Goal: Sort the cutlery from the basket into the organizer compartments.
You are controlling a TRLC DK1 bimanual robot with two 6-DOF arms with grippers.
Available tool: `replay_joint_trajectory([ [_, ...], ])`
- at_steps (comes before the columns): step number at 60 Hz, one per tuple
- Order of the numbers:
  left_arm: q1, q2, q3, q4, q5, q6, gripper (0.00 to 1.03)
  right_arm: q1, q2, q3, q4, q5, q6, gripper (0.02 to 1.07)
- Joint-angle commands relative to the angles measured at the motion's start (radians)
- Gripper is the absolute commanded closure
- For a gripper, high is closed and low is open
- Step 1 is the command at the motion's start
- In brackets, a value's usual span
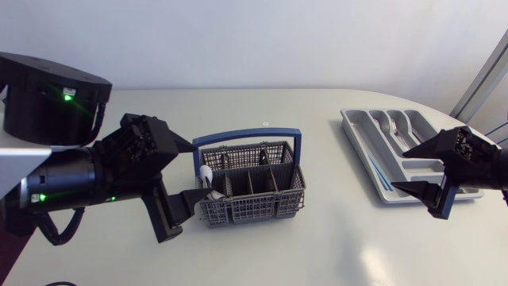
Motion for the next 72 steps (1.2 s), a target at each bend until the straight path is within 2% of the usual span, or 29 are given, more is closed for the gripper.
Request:
replay_joint_trajectory([
  [1,0.029,-0.036,-0.042,-0.003,0.020,0.033,0.11,0.101,-0.086,-0.034,-0.017,0.003,0.173,0.17],
  [8,0.072,-0.076,-0.076,-0.013,0.087,0.062,0.11,0.276,-0.187,-0.048,-0.010,0.061,0.328,0.17],
  [23,0.098,-0.104,-0.059,-0.096,0.095,0.145,0.11,0.497,-0.219,-0.088,0.023,0.138,0.512,0.17],
  [36,0.109,-0.096,-0.102,-0.086,0.109,0.156,0.11,0.810,-0.277,-0.137,0.156,0.362,0.692,0.17],
  [40,0.112,-0.098,-0.108,-0.083,0.109,0.156,0.11,0.920,-0.265,-0.164,0.234,0.445,0.751,0.17],
  [48,0.118,-0.096,-0.142,-0.057,0.133,0.146,0.11,1.065,-0.113,-0.134,0.283,0.535,0.790,0.17],
  [54,0.120,-0.096,-0.157,-0.036,0.135,0.140,0.11,1.085,-0.053,-0.103,0.339,0.537,0.784,0.17],
  [58,0.123,-0.098,-0.174,-0.020,0.144,0.133,0.11,1.089,-0.020,-0.091,0.418,0.538,0.776,0.17],
  [72,0.130,-0.102,-0.208,0.018,0.168,0.107,0.11,1.170,0.131,-0.026,0.512,0.529,0.794,0.17],
])
